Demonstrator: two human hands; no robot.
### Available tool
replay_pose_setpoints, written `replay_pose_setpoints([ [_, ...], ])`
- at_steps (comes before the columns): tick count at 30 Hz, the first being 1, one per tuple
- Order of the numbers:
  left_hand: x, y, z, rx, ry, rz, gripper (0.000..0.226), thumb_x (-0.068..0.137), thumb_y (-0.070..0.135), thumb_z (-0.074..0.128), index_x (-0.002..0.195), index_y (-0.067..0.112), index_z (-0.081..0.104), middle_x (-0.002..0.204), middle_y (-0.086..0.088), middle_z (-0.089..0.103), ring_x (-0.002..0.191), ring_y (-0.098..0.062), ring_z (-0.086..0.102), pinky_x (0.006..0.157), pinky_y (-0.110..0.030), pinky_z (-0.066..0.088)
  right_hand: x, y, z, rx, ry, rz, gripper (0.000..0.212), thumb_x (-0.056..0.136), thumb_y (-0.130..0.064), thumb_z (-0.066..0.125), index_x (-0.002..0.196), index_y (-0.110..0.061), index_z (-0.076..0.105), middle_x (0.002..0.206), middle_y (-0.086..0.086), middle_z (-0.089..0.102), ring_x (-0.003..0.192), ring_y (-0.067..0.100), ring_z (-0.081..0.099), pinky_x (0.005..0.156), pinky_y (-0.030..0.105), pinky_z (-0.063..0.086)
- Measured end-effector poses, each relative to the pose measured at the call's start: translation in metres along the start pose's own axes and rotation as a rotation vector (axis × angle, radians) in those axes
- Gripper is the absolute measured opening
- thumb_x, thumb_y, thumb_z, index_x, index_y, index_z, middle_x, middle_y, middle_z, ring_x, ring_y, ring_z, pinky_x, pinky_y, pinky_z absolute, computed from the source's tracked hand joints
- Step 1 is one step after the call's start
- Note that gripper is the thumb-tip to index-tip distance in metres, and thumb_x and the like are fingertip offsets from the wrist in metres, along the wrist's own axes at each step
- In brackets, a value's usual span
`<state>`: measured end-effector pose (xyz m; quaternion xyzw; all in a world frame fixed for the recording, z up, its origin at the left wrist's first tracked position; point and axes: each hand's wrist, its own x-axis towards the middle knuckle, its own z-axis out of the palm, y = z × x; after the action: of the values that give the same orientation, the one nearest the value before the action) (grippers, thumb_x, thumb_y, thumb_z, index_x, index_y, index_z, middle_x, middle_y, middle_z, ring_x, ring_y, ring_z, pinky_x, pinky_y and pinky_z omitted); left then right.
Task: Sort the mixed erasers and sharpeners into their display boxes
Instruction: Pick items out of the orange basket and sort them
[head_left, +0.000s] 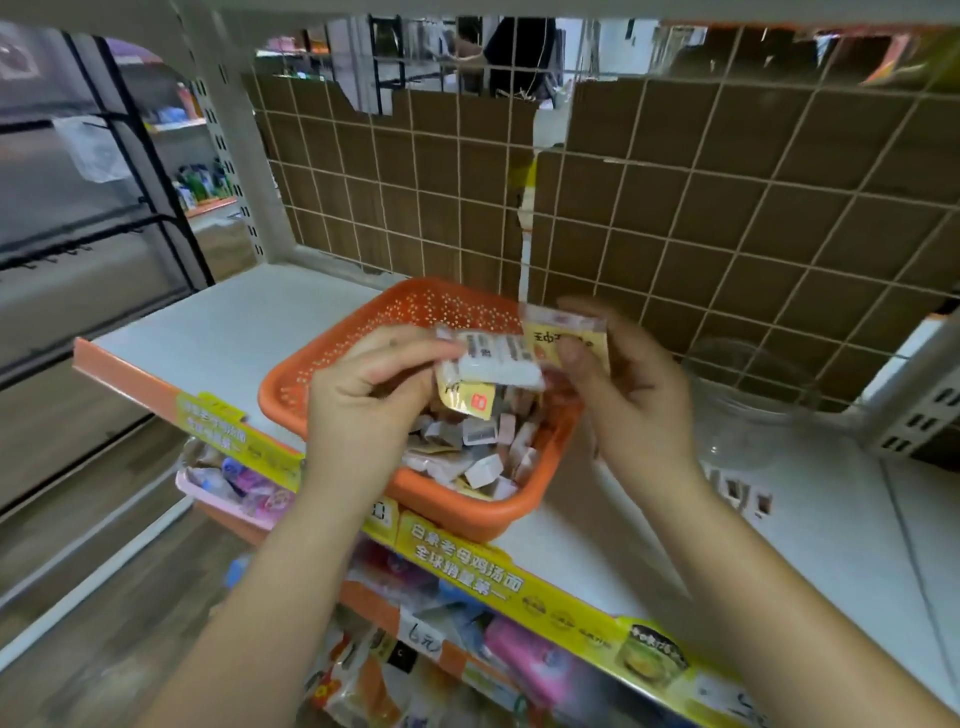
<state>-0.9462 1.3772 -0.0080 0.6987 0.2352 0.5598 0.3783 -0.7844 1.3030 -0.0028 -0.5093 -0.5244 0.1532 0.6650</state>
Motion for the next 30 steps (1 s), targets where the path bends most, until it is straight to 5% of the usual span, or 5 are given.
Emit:
replay_pose_setpoints([
  [11, -0.038, 0.029, 0.077, -0.412, 0.113, -0.408, 0.017, 0.066, 0.006, 0.069, 0.065, 0.022, 0.075, 0.086, 0.008, 0.065, 0.077, -0.018, 0.058, 0.069, -0.035, 0.047, -0.041, -0.011, -0.051, -0.226, -0.171, 0.102, 0.034, 0.080, -0.029, 0.052, 0.113, -0.036, 0.052, 0.136, -0.005, 0.046, 0.127, -0.006, 0.033, 0.098, 0.002, 0.024],
  [17, -0.065, 0.055, 0.135, -0.326, 0.044, -0.373, 0.026, 0.074, -0.011, 0.063, 0.073, 0.014, 0.068, 0.082, 0.001, 0.065, 0.072, 0.001, 0.060, 0.066, -0.011, 0.045, -0.063, -0.020, -0.113, -0.302, -0.056, 0.224, 0.051, 0.077, -0.012, 0.070, 0.120, -0.033, 0.050, 0.114, -0.004, 0.052, 0.102, 0.015, 0.055, 0.082, 0.019, 0.046],
  [20, -0.077, 0.070, 0.167, -0.309, -0.052, -0.361, 0.032, 0.074, -0.017, 0.059, 0.072, 0.014, 0.066, 0.066, 0.011, 0.067, 0.064, 0.004, 0.060, 0.063, -0.009, 0.044, -0.078, -0.029, -0.158, -0.441, -0.122, 0.323, 0.070, 0.076, -0.010, 0.072, 0.122, -0.047, 0.035, 0.110, -0.005, 0.041, 0.097, 0.009, 0.047, 0.079, 0.006, 0.039],
  [23, -0.090, 0.081, 0.201, -0.297, -0.161, -0.351, 0.038, 0.073, -0.020, 0.056, 0.074, 0.015, 0.068, 0.065, 0.012, 0.067, 0.065, 0.003, 0.059, 0.062, -0.009, 0.043, -0.097, -0.037, -0.202, -0.465, -0.146, 0.420, 0.055, 0.078, -0.013, 0.070, 0.107, -0.049, 0.041, 0.112, -0.008, 0.040, 0.105, 0.008, 0.047, 0.091, 0.019, 0.042],
  [30, -0.127, 0.101, 0.281, -0.312, -0.328, -0.404, 0.036, 0.076, -0.020, 0.052, 0.081, 0.014, 0.064, 0.068, 0.011, 0.068, 0.066, 0.002, 0.061, 0.061, -0.010, 0.045, -0.147, -0.039, -0.302, -0.385, -0.069, 0.510, 0.028, 0.077, -0.002, 0.068, 0.081, -0.030, 0.063, 0.076, -0.019, 0.064, 0.072, -0.003, 0.057, 0.067, 0.019, 0.042],
])
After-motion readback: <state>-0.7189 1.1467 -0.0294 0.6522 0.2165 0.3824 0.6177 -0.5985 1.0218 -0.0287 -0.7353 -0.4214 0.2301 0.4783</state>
